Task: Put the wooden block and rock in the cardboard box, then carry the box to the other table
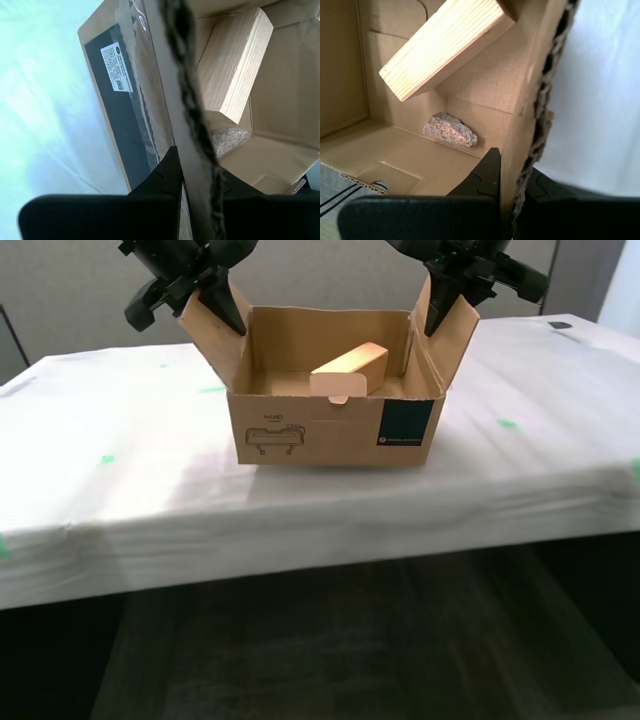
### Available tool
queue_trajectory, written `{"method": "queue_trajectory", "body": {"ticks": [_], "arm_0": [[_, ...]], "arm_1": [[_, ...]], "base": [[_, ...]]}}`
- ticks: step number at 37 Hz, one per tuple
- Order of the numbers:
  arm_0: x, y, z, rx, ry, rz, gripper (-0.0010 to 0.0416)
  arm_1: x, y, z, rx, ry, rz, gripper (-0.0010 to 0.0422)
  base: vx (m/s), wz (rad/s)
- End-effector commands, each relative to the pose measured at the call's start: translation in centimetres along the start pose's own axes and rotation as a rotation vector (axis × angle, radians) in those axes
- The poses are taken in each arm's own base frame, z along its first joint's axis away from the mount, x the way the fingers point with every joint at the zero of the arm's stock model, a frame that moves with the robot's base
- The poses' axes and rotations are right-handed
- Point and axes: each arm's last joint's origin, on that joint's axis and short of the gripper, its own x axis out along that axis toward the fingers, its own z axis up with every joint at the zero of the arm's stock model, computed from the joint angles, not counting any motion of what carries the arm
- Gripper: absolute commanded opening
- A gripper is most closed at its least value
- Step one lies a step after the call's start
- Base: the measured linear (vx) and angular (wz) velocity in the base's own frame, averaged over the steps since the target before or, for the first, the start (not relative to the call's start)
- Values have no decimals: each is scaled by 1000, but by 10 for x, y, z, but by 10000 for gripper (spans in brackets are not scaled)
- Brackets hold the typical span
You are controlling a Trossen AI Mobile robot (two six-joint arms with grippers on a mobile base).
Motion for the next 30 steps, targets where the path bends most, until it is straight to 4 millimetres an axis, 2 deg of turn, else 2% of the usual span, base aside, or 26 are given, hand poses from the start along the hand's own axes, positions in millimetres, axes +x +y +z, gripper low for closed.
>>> {"method": "queue_trajectory", "body": {"ticks": [1,30], "arm_0": [[0,5,0,-14,-4,36,-1],[1,5,-4,124,36,16,-1]], "arm_1": [[0,-3,1,30,-2,-30,-1],[1,-9,-3,56,47,-138,-1]], "base": [[187,144],[180,125]]}}
